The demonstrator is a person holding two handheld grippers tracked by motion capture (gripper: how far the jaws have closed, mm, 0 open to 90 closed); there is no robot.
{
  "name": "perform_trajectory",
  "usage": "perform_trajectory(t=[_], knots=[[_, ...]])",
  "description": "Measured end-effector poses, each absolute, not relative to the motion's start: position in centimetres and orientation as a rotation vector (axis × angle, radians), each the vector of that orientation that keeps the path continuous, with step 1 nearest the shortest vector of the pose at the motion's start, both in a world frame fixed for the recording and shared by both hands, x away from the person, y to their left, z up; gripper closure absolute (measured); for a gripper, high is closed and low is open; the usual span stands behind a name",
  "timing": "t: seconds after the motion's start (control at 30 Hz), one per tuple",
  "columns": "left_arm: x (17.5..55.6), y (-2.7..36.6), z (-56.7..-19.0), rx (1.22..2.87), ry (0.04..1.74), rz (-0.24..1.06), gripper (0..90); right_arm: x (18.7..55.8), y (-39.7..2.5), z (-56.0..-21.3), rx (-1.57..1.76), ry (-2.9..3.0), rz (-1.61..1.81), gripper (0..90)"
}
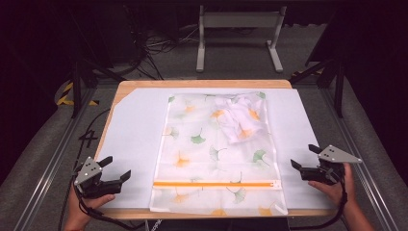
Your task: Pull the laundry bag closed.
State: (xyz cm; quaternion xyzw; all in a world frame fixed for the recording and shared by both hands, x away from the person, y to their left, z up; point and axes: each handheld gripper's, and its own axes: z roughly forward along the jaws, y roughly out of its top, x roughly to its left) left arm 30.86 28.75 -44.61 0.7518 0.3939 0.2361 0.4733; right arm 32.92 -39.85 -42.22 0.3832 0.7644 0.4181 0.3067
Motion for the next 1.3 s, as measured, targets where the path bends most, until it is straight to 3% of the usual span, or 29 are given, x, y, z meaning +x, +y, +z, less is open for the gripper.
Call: perform_trajectory(t=[1.3], knots=[[31.3, 26.4, -45.4, 1.9, 0.924, 0.555, 12.3, 33.0, -39.9, -43.2, 1.096, 1.986, 1.14, 13.8]])
